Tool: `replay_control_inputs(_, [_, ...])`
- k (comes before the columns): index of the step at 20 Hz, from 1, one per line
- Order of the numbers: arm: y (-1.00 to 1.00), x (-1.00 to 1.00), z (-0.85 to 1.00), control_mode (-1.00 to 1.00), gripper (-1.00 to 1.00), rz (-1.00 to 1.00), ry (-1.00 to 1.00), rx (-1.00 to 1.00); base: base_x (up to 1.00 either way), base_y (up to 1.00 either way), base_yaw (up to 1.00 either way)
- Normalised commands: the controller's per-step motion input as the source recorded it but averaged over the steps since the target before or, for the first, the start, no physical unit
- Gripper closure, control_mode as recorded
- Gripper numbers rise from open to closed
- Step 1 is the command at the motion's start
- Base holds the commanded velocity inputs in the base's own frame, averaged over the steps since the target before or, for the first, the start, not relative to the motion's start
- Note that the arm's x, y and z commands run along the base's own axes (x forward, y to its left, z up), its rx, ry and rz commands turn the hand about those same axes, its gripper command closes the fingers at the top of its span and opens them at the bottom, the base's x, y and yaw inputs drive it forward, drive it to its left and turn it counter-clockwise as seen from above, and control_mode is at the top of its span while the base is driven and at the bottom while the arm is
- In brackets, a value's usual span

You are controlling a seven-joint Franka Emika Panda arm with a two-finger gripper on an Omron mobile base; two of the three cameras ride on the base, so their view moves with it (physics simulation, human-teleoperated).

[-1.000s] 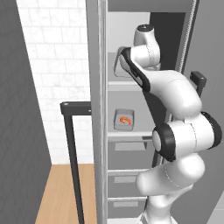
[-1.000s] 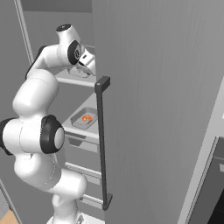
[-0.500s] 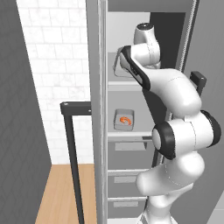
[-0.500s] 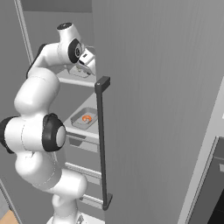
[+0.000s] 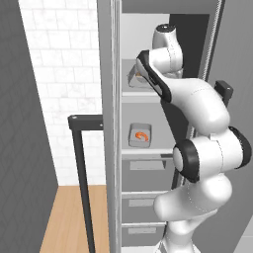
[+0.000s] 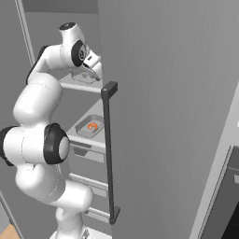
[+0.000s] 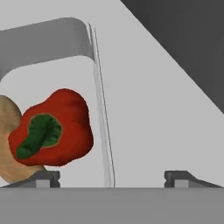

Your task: Take the meat container that has the shrimp and place it on the second highest rack of the freezer. Then take the vegetable container that has the bell pepper and sweet potato and place it on the highest rack of the freezer.

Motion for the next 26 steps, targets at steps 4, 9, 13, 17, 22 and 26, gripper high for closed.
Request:
replay_control_inputs(4, [0.01,-0.54,0.09,-1.0,-1.0,0.0,-0.27,0.0,0.0,0.0,0.0])
replay_control_inputs(9, [0.06,-0.4,0.01,-1.0,-1.0,0.0,-0.28,0.0,0.0,0.0,0.0])
replay_control_inputs(13, [0.09,-0.24,0.01,-1.0,-1.0,0.0,-0.27,0.0,0.0,0.0,0.0])
replay_control_inputs(17, [0.1,-0.14,0.21,-1.0,-1.0,0.0,-0.18,-0.02,0.0,0.0,0.0])
replay_control_inputs(22, [0.05,-0.34,0.37,-1.0,-1.0,0.0,-0.09,-0.03,0.0,0.0,0.0])
replay_control_inputs(26, [0.0,-0.85,0.37,-1.0,-1.0,0.0,0.0,-0.01,0.0,0.0,0.0])
